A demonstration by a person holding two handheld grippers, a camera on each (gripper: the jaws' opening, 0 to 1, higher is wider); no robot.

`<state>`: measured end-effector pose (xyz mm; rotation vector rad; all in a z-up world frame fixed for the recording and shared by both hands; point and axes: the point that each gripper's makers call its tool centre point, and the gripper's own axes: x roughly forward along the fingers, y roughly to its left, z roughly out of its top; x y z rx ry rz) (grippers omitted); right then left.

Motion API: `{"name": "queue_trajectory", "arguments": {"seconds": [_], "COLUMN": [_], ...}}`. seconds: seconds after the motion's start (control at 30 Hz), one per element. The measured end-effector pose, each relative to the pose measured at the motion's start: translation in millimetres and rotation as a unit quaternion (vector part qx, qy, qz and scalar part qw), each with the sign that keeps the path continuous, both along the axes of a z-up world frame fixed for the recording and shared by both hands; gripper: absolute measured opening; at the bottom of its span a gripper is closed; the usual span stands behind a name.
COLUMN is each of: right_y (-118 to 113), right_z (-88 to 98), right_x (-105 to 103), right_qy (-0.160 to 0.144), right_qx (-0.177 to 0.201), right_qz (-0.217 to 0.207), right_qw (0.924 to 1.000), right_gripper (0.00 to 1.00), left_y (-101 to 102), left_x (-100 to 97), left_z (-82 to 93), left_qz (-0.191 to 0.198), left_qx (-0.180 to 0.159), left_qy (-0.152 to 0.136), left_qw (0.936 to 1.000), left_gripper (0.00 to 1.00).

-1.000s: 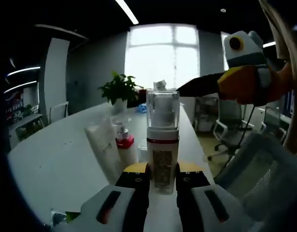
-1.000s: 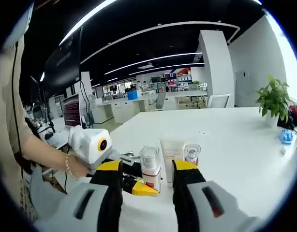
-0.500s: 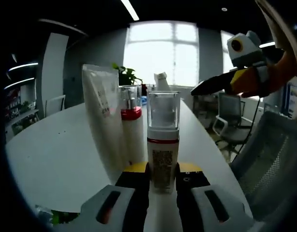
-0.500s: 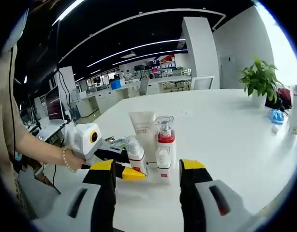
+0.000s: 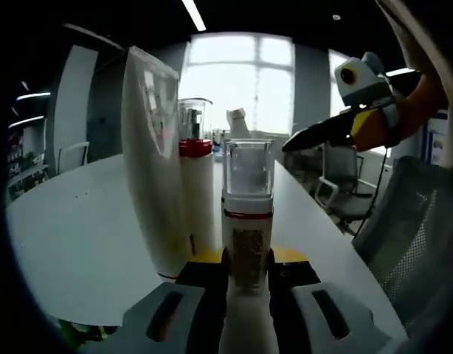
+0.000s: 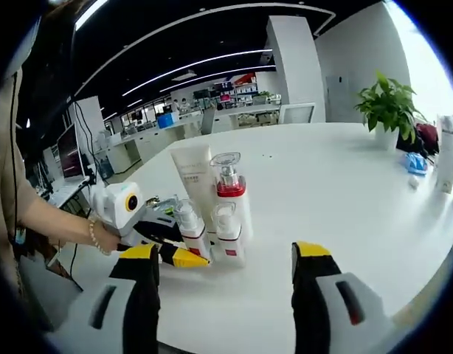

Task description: Arrange the skincare products in the storage area until every visible bottle or jar stands upright without overlapping.

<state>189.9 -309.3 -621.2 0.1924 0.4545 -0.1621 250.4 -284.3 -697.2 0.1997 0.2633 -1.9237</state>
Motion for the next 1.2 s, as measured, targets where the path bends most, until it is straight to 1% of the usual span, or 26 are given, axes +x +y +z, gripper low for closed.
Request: {"name": "queue_trajectory", "arguments": {"seconds": [0.07,0.13,0.23,0.3,0.33,0.37,0.43,0.53,0.6,0.73,0.93,1.2], "right_y": [-1,-1,-2,-2,-2,-3,-5,-6,-6,-5,-3,-6], "right_z": [-3.5,-5.8,-7.6,-9.3,-10.1,-10.3,-10.9,-10.9,-11.4,-12.6,-13.5,-11.7], "right_x": [-1,-2,-5,-7,-8,-8,-9,-8,-8,-7,-5,-5], "right_qy": [0.003,0.006,0.008,0.012,0.013,0.014,0.016,0.015,0.016,0.017,0.018,0.018], "right_qx": [0.003,0.003,0.005,0.005,0.009,0.008,0.006,0.006,0.006,0.007,0.01,0.007], "right_qz": [-0.002,-0.004,-0.006,-0.007,-0.008,-0.008,-0.009,-0.012,-0.012,-0.01,-0.008,-0.009], "right_qw": [1.0,1.0,0.9999,0.9999,0.9998,0.9998,0.9998,0.9998,0.9998,0.9998,0.9998,0.9998], "right_gripper": [0.76,0.76,0.75,0.74,0.73,0.73,0.74,0.73,0.73,0.73,0.73,0.74], "left_y": [-1,-2,-3,-2,-3,-2,-3,-5,-6,-7,-10,-14], "left_x": [0.7,2.1,4.3,4.0,4.2,3.5,3.7,4.7,5.5,6.1,8.2,6.0], "left_z": [-1.2,-1.2,-6.8,-8.7,-9.4,-11.4,-10.0,-10.3,-11.7,-11.2,-13.2,-16.3], "left_qz": [-0.003,-0.001,-0.001,-0.002,-0.001,-0.005,-0.005,-0.006,-0.005,-0.005,-0.009,-0.009], "left_qx": [-0.001,-0.003,0.002,0.004,0.004,0.007,0.003,-0.001,-0.001,-0.002,0.002,0.005], "left_qy": [-0.01,-0.004,-0.005,0.002,0.001,-0.005,-0.004,-0.012,-0.021,-0.026,-0.027,-0.027], "left_qw": [0.9999,1.0,1.0,1.0,1.0,1.0,1.0,0.9999,0.9998,0.9996,0.9996,0.9996], "left_gripper": [0.16,0.16,0.17,0.17,0.17,0.17,0.17,0.17,0.17,0.17,0.17,0.17]}}
